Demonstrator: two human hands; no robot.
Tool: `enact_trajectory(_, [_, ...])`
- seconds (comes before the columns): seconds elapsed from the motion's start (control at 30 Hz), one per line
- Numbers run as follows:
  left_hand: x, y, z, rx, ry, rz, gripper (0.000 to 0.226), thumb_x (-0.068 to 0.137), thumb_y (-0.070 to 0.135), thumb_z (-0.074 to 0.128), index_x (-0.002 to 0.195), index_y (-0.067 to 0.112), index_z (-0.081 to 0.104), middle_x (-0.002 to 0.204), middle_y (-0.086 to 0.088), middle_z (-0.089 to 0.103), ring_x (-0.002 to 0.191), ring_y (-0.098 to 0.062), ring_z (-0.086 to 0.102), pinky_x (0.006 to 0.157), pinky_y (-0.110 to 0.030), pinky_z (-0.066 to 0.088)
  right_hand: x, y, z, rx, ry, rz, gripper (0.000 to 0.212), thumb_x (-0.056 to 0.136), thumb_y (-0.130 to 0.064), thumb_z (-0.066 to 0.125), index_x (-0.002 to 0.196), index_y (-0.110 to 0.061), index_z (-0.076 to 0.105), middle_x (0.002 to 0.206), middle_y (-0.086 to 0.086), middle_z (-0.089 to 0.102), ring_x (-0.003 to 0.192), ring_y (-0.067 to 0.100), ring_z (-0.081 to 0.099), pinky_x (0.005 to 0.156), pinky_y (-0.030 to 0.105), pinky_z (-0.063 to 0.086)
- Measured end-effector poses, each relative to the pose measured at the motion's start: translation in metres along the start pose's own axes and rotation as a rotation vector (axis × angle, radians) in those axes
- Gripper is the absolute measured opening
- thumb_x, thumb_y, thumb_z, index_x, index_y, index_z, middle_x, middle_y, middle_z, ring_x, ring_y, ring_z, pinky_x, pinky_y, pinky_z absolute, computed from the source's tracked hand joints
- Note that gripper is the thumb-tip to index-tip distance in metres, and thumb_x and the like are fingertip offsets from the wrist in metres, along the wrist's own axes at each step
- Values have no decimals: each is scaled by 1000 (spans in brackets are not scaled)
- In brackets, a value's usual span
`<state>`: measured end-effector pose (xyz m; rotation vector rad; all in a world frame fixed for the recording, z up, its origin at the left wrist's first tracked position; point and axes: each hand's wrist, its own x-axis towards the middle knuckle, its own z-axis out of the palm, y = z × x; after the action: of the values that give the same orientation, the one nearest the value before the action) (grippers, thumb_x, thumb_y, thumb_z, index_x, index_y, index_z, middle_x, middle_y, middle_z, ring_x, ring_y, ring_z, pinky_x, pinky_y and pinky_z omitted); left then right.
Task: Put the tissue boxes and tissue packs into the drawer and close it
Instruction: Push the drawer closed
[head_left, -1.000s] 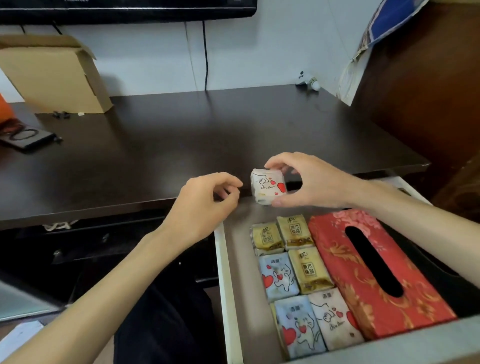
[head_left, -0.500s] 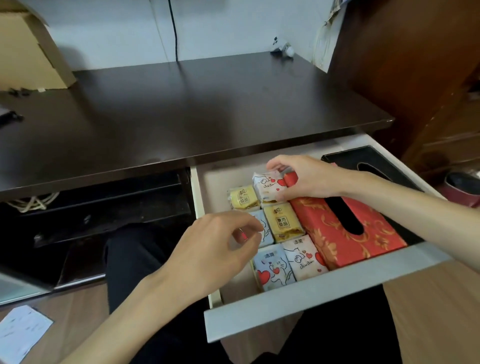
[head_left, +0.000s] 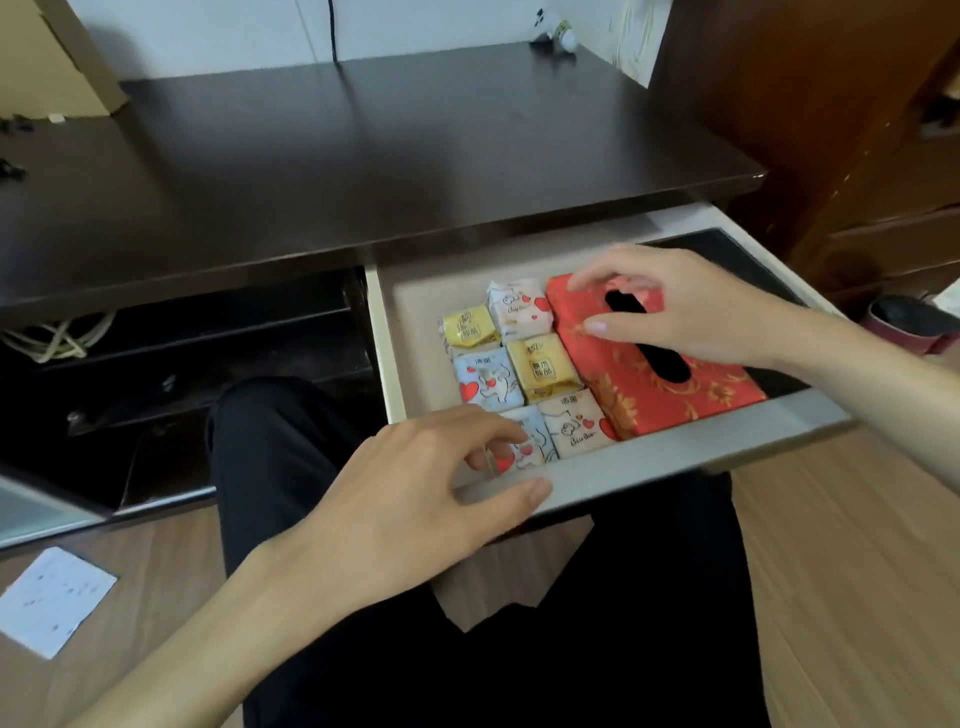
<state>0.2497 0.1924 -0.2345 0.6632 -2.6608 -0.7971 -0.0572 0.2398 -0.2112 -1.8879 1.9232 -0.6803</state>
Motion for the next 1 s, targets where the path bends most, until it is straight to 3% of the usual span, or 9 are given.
enact_trajectory(0.17, [-10,9,17,185,-22,36,59,77,75,52,126,42,56,120,23,64,108,0,59,80,-34,56,-88,2,18,50,-41,-53,51,88,-62,69,133,-39,63,140,-23,58,138,7,50,108,30,43])
enact_trajectory(0.27, [-7,9,24,288,8,97,47,82,51,69,123,29,66,113,10,71,100,-14,68,65,-39,60,-111,12,33,-97,-34,-110,61,84,-66,70,136,-35,62,149,-24,49,143,7,43,113,31,37])
enact_trajectory(0.37, [-4,3,28,309,55,129,37,80,39,77,114,26,71,102,9,74,89,-17,72,52,-38,58,-109,20,40,-218,61,-182,60,86,-64,68,132,-26,66,147,-15,54,138,6,46,110,34,43])
enact_trajectory(0.6, [20,-21,23,291,125,85,40,77,50,70,112,30,72,105,14,74,98,-13,70,65,-38,60,-72,37,44,-236,175,-248,56,86,-64,68,125,-25,69,137,-13,60,132,7,50,104,22,42])
enact_trajectory(0.73, [43,-41,14,270,132,37,42,77,53,74,113,31,72,110,17,73,105,-8,66,73,-35,58,-45,46,44,-196,252,-247,51,85,-62,71,118,-23,73,130,-12,64,127,10,54,98,31,50])
enact_trajectory(0.9, [68,-63,6,123,182,-27,56,67,69,69,106,30,75,104,17,73,94,-1,65,71,-33,59,-29,62,44,-108,385,-211,36,86,-46,80,111,-20,75,126,-8,65,123,8,54,100,21,41])
enact_trajectory(1.0, [80,-72,3,47,273,-73,59,61,75,68,99,30,77,95,18,72,85,2,64,68,-30,57,-38,79,36,-40,517,-105,32,87,-40,78,110,-18,76,127,-6,65,122,14,55,101,26,43])
